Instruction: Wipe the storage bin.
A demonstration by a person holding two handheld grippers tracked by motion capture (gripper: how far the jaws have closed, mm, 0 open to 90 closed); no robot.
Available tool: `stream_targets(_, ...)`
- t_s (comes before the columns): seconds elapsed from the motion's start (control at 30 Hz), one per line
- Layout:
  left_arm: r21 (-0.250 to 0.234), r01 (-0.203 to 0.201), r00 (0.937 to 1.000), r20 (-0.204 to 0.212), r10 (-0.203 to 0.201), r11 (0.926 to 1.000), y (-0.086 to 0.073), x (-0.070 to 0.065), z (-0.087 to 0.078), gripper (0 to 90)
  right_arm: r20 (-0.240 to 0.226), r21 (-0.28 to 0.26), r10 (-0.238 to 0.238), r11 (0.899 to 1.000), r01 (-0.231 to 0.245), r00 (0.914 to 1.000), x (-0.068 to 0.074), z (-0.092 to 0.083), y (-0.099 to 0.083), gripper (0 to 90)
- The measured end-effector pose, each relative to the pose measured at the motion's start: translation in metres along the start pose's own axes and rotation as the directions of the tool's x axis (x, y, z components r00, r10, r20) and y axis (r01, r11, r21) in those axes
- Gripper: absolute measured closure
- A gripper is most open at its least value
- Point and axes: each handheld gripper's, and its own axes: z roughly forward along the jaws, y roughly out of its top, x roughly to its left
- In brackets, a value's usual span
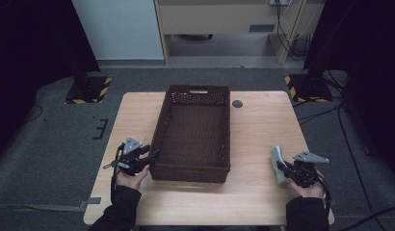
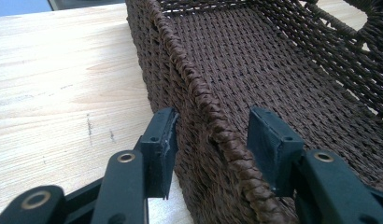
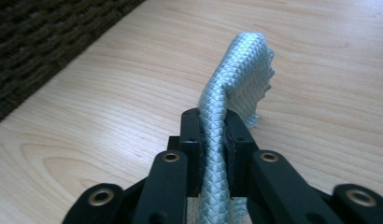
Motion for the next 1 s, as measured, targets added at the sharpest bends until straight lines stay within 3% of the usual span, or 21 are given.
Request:
stream_targets(0.13,0.002,0.004,0.9999,0.01,-0.004,1.0,0.0,0.0,0.0,52.0,0.014,0.035,0.017,0.999,-0.018,0.9997,-0.002,0.006,-0.002,73.1)
stream_targets(0.23,0.003,0.003,0.9999,0.017,-0.004,1.0,0.0,0.0,0.0,53.9,0.036,0.031,0.031,0.999,-0.032,0.9989,-0.003,0.007,-0.003,66.6)
stream_targets(0.43,0.007,-0.003,0.9995,0.031,0.003,1.0,0.001,-0.002,0.0,60.5,0.073,-0.041,0.06,0.998,-0.057,0.9955,-0.003,0.001,0.002,53.3)
stream_targets(0.57,0.014,-0.02,0.9994,0.03,0.019,0.9997,0.002,-0.003,0.0,63.9,0.075,-0.092,0.029,0.996,-0.022,0.9967,0.003,-0.005,0.01,51.8)
stream_targets(0.83,0.025,-0.035,0.9992,0.02,0.034,0.9991,0.005,-0.003,0.001,69.6,-0.003,-0.166,-0.023,0.986,0.022,0.9997,0.029,-0.014,0.036,50.7)
stream_targets(1.0,0.029,-0.045,0.9987,0.024,0.044,0.9986,0.005,-0.002,0.001,69.8,-0.067,-0.191,-0.044,0.981,0.031,0.9968,0.047,-0.009,0.056,50.1)
